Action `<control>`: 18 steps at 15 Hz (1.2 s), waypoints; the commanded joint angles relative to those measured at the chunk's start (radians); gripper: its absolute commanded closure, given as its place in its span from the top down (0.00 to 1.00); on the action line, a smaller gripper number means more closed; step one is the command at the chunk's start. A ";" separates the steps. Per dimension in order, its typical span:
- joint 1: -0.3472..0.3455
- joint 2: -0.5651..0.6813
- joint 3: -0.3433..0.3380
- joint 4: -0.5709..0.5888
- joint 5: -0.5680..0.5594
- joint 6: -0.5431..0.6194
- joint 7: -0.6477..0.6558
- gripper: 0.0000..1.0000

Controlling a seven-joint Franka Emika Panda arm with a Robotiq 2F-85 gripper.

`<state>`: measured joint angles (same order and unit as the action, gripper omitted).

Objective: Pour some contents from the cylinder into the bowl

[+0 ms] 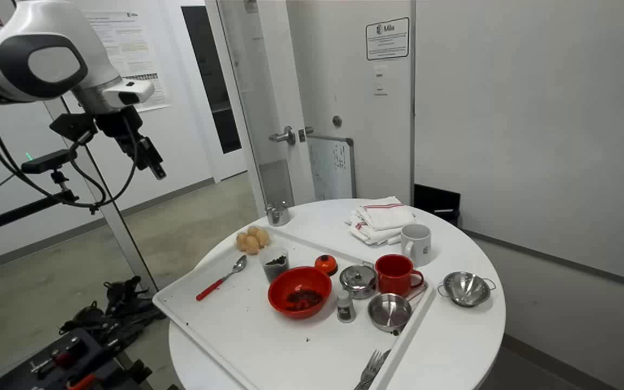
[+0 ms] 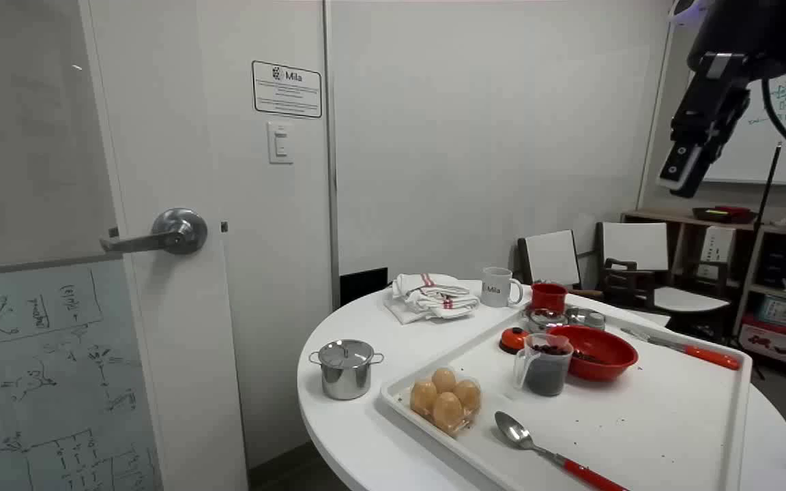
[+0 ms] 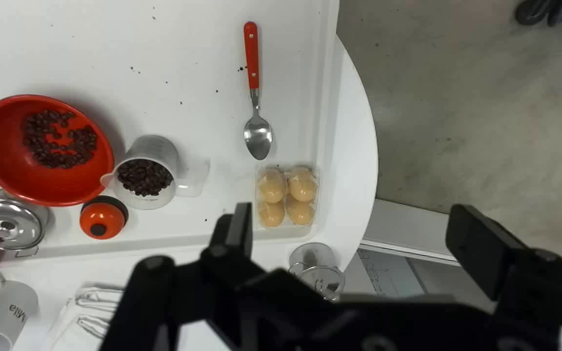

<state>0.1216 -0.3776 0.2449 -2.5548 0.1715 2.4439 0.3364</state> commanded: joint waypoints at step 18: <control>-0.301 0.448 0.110 0.285 -0.602 -0.045 1.061 1.00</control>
<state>-0.1431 -0.0830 0.3481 -2.3647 -0.2970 2.4321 1.2007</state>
